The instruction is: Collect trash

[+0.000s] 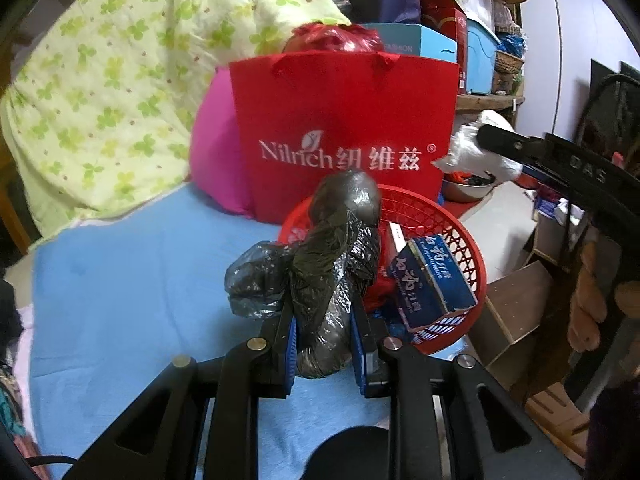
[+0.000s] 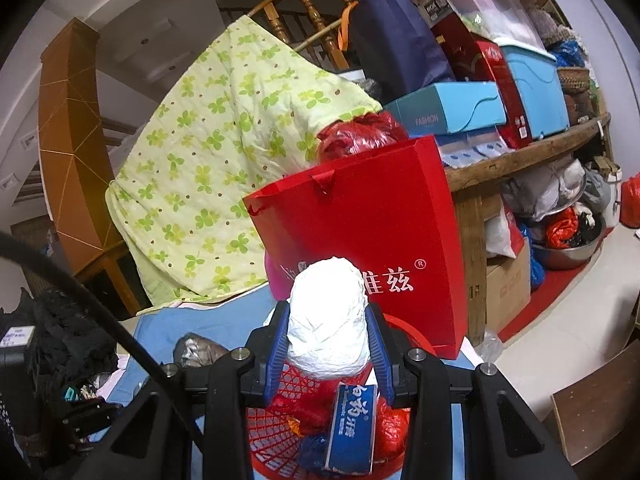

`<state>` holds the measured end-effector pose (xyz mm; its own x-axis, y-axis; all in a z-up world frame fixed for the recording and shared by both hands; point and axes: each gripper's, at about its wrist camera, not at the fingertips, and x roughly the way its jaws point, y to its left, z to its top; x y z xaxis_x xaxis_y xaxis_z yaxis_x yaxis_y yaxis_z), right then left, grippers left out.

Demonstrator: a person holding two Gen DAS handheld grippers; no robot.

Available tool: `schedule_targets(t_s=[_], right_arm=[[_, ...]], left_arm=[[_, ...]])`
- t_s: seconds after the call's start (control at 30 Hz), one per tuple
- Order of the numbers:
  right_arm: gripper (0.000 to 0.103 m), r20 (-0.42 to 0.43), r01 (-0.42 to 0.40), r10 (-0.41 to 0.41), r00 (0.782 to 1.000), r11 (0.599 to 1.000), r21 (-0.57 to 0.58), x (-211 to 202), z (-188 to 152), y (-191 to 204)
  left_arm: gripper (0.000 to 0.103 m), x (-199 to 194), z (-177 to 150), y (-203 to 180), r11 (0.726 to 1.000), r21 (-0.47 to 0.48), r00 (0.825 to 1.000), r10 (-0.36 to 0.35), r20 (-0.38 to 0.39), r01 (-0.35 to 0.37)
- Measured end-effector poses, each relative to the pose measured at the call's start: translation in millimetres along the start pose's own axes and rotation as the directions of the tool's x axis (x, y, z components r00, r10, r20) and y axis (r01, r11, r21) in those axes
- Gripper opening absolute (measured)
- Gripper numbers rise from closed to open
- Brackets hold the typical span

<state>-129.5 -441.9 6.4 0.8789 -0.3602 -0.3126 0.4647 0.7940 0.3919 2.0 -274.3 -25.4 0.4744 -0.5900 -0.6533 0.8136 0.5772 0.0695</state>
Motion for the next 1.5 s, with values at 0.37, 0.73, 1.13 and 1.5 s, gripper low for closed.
schedule_targets(t_s=[0.37, 0.73, 1.13, 1.5], right_arm=[[0.041, -0.095, -0.016, 0.028, 0.995, 0.992, 0.127, 68.2, 13.7, -23.6], [0.067, -0.14, -0.024, 0.057, 0.988, 0.973, 0.229, 75.6, -13.3, -41.4], [0.067, -0.091, 0.04, -0.038, 0.995, 0.999, 0.015, -33.1, -28.5, 21.8], [0.068, -0.041, 0.059, -0.066, 0.997, 0.986, -0.158, -113.4, -32.5, 98.9]], left_arm=[[0.03, 45.4, 12.5, 7.1, 0.987, -0.053, 0.988, -0.155, -0.005, 0.155], [0.072, 21.3, -16.0, 19.6, 1.0, -0.011, 1.0, -0.029, 0.002, 0.029], [0.087, -73.2, -33.9, 41.9, 0.978, 0.016, 0.973, 0.207, 0.105, -0.21], [0.097, -161.6, -44.7, 45.9, 0.938, -0.004, 0.916, 0.339, 0.215, -0.346]])
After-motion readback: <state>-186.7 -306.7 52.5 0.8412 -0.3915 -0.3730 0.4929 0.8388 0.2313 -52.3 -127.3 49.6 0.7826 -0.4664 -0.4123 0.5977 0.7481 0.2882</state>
